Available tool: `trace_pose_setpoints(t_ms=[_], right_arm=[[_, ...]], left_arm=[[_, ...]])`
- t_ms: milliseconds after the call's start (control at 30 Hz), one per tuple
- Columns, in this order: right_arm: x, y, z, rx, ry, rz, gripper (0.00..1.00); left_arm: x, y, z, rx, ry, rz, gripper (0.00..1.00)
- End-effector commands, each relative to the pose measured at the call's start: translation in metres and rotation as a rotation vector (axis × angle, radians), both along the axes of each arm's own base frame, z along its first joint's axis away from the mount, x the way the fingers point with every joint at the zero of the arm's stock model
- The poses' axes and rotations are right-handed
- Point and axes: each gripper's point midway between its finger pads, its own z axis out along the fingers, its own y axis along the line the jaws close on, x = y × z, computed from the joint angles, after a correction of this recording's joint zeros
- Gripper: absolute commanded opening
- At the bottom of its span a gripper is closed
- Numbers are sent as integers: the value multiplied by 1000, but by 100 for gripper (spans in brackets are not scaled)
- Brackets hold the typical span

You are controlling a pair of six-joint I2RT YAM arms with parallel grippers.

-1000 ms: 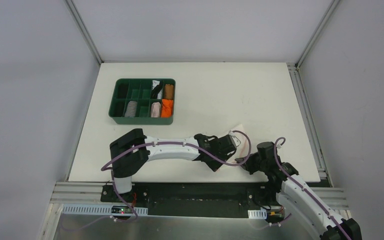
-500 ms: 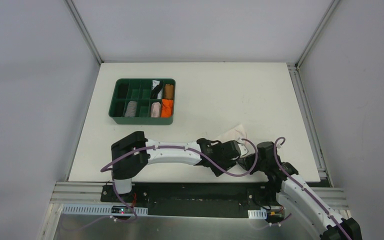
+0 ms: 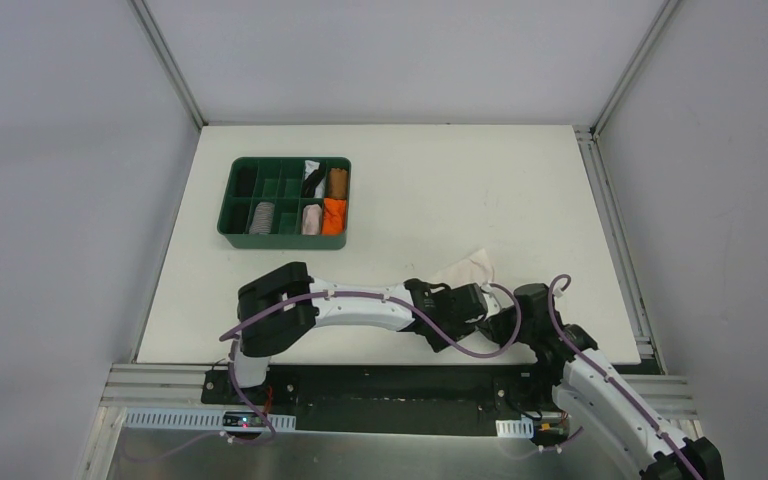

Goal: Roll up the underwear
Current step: Fold the underwear at the center of the board.

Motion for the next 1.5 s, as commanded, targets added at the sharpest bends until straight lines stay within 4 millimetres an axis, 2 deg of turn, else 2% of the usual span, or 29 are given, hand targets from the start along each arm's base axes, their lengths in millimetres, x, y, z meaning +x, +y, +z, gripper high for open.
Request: trace_pose_setpoints(t_ms=[0,100,200,333,500,600,733,933,1233,1467], right_arm=[[-19,-13,-12,-80,80,12,0],[-20,-14,-12,-82,81,10,0],[-20,-13,-11,-81,82,13,0],[-19,-14,-11,-83,81,12,0],[-18,-13,-12,-84,82,13,0],[-16,-13,-9,-86,72,12,0],[-8,-16,5,-117,25,19,0],[3,-16,23,-160,-11,53,0],[31,-6,53,-196,-64,98,0],[49,0,69,-213,-96,120,0]], left_arm=[[-7,-4,0,-1,7,-41,38],[-8,-2,-3,8,9,-42,43],[-6,1,-5,17,0,-38,42],[-5,2,-7,25,-9,-39,24],[-1,3,-5,29,-29,-45,14],[-3,2,-5,27,-19,-56,0],[-10,2,2,12,22,-69,0],[-20,2,33,-107,234,-54,0],[-1,2,62,-261,500,26,0],[2,5,68,-294,584,36,0]])
